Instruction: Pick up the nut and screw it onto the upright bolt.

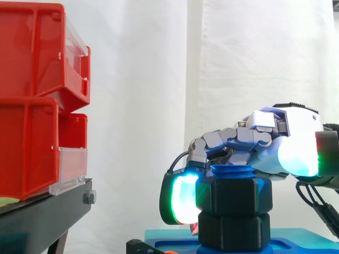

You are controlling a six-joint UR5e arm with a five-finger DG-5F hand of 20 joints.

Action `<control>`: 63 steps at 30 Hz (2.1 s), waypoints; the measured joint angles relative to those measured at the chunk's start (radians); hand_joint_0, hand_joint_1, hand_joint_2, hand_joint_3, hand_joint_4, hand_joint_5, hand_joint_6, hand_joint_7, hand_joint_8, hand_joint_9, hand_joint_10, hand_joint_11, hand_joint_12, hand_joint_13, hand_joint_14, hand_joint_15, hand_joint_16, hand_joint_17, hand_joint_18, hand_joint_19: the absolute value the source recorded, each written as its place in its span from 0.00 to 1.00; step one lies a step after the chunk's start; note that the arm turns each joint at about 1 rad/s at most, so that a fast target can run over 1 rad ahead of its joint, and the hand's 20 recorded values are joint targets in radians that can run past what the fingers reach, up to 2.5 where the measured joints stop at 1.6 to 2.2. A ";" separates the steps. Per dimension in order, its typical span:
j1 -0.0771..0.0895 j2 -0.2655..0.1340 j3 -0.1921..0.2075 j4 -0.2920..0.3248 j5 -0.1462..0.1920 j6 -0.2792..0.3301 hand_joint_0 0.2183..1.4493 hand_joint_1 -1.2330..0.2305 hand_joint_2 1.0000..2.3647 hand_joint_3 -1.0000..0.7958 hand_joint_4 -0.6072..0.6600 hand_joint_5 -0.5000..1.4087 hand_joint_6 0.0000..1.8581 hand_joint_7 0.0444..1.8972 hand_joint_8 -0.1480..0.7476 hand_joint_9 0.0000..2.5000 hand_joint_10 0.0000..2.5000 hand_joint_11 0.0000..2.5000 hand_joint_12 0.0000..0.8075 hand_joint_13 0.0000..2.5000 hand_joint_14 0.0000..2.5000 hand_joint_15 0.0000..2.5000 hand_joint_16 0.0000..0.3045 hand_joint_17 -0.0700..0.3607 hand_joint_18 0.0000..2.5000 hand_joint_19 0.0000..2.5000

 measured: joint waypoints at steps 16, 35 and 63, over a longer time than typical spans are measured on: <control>0.001 0.000 0.000 -0.001 0.001 -0.005 0.18 0.67 0.00 0.28 0.70 0.26 0.27 0.65 0.48 0.39 0.00 0.00 0.39 0.27 0.00 0.00 0.12 0.35 0.15 0.00; 0.001 0.001 0.000 0.013 0.004 -0.006 0.20 0.60 0.00 0.28 0.66 0.20 0.27 0.57 0.43 0.27 0.00 0.00 0.40 0.16 0.00 0.00 0.12 0.36 0.02 0.00; 0.000 0.001 0.000 0.000 0.004 -0.005 0.20 0.57 0.00 0.28 0.57 0.14 0.27 0.33 0.39 0.04 0.00 0.00 0.44 0.00 0.00 0.00 0.16 0.41 0.00 0.00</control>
